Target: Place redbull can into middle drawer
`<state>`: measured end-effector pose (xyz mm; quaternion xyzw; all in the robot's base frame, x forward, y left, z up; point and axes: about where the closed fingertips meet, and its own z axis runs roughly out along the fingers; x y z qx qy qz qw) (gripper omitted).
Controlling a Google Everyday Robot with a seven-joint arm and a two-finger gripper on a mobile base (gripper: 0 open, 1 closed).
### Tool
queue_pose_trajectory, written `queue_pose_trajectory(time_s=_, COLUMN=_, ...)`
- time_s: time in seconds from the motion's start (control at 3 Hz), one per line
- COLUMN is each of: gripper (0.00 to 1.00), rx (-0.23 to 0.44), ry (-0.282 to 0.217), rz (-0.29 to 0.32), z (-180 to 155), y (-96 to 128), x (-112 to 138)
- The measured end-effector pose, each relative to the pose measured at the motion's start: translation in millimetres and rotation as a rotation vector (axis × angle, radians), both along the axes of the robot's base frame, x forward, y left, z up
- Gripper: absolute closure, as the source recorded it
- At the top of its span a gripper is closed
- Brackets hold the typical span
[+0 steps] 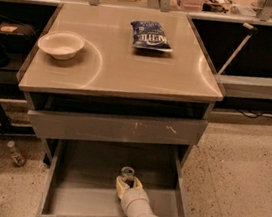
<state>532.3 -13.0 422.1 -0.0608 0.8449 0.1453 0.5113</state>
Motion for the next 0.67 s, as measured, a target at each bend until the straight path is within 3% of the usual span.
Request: queue_pose_trajectory(time_s=0.67, gripper=1.00, rx=-0.043, ry=0.043, rz=0.053, z=12.5, y=1.3, x=-0.2)
